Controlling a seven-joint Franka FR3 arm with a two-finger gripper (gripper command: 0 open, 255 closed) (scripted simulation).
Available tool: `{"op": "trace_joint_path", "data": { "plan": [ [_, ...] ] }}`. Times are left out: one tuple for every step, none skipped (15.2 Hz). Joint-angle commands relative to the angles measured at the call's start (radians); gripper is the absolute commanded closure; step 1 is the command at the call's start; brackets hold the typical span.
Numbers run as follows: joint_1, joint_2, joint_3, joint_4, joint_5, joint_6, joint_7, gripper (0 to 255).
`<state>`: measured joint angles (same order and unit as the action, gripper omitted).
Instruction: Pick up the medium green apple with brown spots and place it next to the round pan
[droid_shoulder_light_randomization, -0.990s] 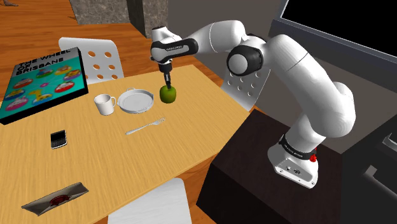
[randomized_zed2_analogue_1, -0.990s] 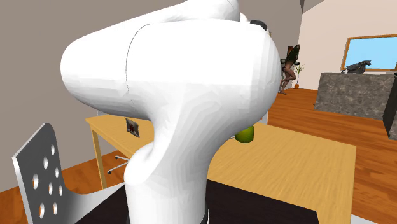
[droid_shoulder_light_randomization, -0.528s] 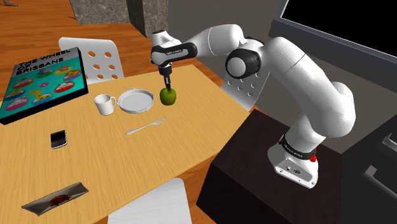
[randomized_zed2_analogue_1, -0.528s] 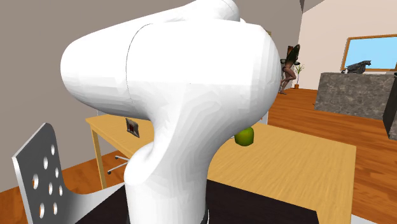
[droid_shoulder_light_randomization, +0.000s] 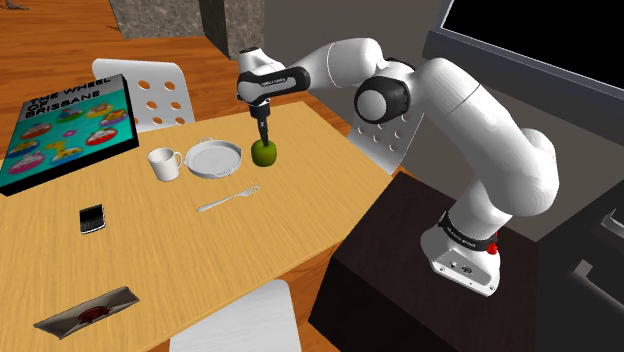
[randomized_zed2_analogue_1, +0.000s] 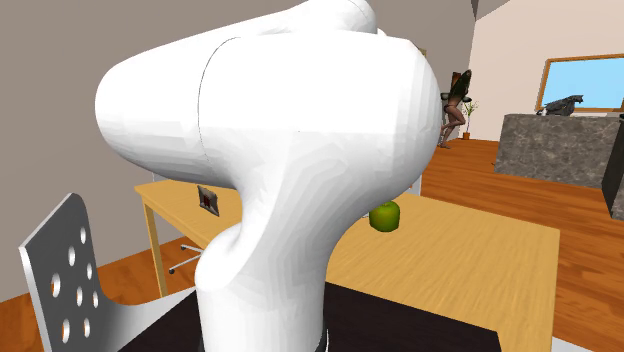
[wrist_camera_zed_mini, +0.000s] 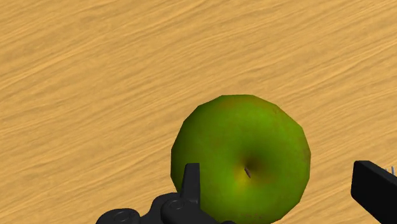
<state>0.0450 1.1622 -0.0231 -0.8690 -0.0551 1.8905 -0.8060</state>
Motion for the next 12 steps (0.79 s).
{"op": "trace_joint_path", "data": {
  "plan": [
    [0.0, 0.0, 0.0, 0.0, 0.0, 0.0, 0.0, 0],
    [0.001, -0.01, 0.0, 0.015, 0.0, -0.026, 0.0, 0],
    [0.002, -0.018, 0.0, 0.035, 0.001, -0.053, -0.001, 0],
    [0.003, -0.023, 0.001, 0.06, 0.001, -0.083, -0.001, 0],
    [0.004, -0.024, 0.001, 0.085, 0.001, -0.108, -0.002, 0],
    [0.004, -0.024, 0.001, 0.085, 0.001, -0.108, -0.002, 0],
    [0.004, -0.024, 0.001, 0.085, 0.001, -0.108, -0.002, 0],
    [0.004, -0.024, 0.001, 0.084, 0.001, -0.108, -0.002, 0],
    [0.004, -0.024, 0.001, 0.085, 0.001, -0.108, -0.002, 0],
    [0.004, -0.024, 0.001, 0.085, 0.001, -0.108, -0.002, 0],
    [0.004, -0.024, 0.001, 0.085, 0.001, -0.108, -0.002, 0],
    [0.004, -0.024, 0.001, 0.085, 0.001, -0.108, -0.002, 0]
  ]
}}
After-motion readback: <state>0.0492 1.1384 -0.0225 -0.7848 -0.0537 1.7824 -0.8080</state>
